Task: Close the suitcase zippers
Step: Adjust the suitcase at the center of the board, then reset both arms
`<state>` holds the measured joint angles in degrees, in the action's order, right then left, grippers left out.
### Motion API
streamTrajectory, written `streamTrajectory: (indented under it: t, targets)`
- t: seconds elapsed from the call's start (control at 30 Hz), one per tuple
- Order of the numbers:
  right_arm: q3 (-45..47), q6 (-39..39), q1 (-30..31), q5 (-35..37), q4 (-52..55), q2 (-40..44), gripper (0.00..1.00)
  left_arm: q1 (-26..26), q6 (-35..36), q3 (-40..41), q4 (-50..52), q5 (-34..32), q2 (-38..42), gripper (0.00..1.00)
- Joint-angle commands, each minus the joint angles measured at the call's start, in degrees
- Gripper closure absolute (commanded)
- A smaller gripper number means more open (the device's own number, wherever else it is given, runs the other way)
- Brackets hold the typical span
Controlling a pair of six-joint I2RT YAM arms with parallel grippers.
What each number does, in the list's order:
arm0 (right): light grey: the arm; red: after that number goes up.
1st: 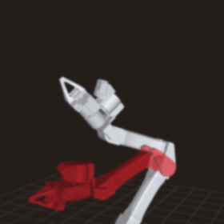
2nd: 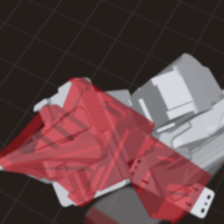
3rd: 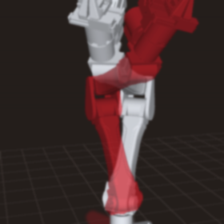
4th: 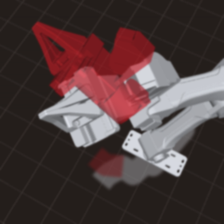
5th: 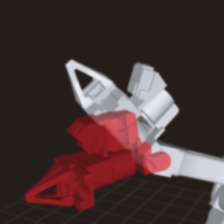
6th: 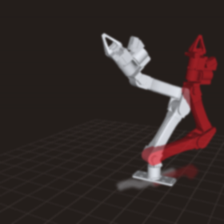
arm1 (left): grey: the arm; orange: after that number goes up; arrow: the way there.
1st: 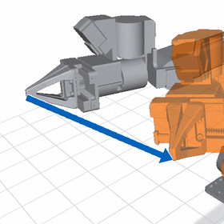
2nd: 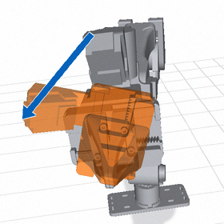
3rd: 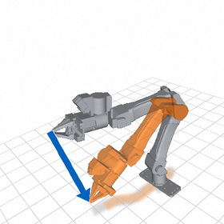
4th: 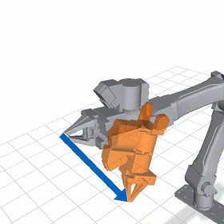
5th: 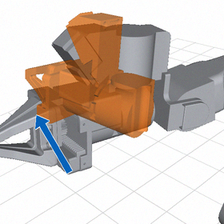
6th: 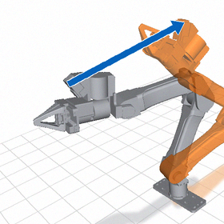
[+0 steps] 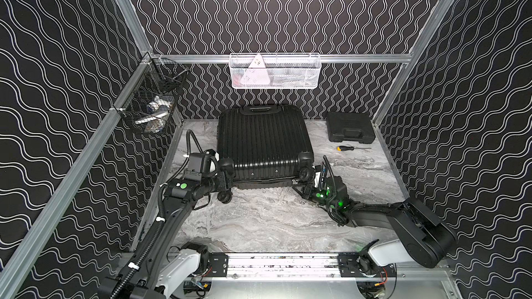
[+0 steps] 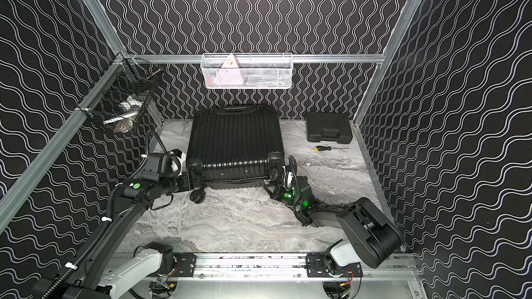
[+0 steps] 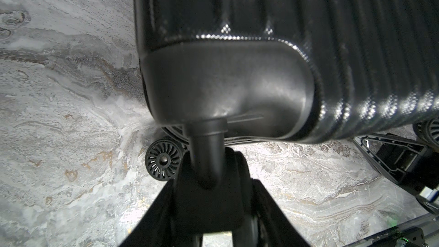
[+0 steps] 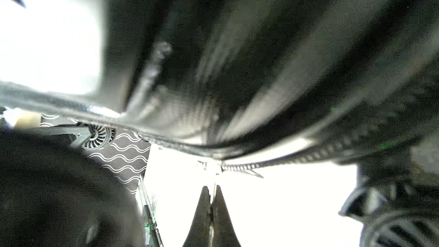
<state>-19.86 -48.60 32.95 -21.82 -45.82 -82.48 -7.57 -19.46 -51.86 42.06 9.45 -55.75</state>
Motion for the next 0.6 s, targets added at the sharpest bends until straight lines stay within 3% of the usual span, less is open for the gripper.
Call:
streamTrajectory:
  t: [0.0,0.2,0.57]
  targets:
    - [0.07,2.86,0.27,-0.6,0.03,1.43,0.99,-0.13,1.95,-0.89,-1.61,3.99,0.33,0.43]
    - [-0.49,7.01,0.27,3.95,8.1,4.18,0.9,-0.14,3.92,-1.46,-1.48,4.52,1.3,0.29]
    - [-1.39,11.67,0.28,12.02,20.43,9.98,0.6,-0.13,8.14,-3.83,0.22,0.03,2.02,0.25]
